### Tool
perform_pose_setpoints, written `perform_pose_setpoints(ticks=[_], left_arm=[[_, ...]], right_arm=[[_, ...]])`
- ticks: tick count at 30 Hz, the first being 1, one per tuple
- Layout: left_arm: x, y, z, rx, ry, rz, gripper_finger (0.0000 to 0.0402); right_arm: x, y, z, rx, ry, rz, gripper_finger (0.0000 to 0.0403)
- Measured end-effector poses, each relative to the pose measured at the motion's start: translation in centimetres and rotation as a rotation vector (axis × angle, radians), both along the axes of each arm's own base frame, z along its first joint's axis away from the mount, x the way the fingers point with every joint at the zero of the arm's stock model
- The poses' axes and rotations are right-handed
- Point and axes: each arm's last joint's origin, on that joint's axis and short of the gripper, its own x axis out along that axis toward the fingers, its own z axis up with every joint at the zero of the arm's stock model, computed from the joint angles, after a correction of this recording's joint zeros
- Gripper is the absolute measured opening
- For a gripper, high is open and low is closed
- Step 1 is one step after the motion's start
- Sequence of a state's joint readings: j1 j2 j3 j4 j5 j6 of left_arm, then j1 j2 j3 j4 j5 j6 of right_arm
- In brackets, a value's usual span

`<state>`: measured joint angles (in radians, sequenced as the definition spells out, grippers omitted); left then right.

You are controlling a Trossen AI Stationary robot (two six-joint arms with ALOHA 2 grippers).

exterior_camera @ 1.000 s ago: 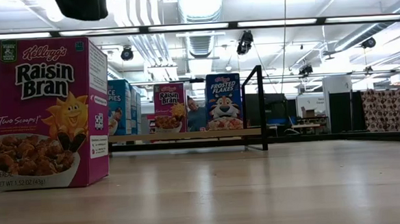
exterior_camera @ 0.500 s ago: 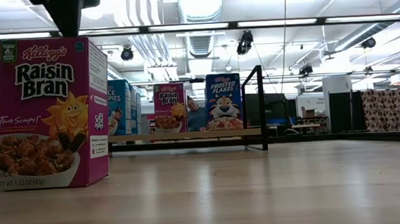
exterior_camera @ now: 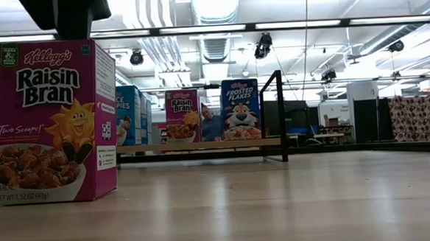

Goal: Stack cereal on shelf
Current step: Put the violet cereal box on the shelf aligned with the violet cereal box

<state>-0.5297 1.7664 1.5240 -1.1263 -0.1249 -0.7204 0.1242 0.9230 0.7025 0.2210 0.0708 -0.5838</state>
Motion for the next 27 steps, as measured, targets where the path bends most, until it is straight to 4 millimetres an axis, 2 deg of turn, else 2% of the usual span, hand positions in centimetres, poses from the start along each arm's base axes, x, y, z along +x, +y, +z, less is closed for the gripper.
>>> perform_pose_setpoints(ticks=[10,27], left_arm=[[0.1,0.0,-2.0,0.002,-0.014,-0.029,0.0271],[0.1,0.0,-2.1,0.0,-0.013,-0.052,0.0192]], right_arm=[[0.0,0.0,0.0,0.01,0.002,-0.001,0.0226],[0.0,0.0,0.0,0.013,0.004,-0.01,0.0226]])
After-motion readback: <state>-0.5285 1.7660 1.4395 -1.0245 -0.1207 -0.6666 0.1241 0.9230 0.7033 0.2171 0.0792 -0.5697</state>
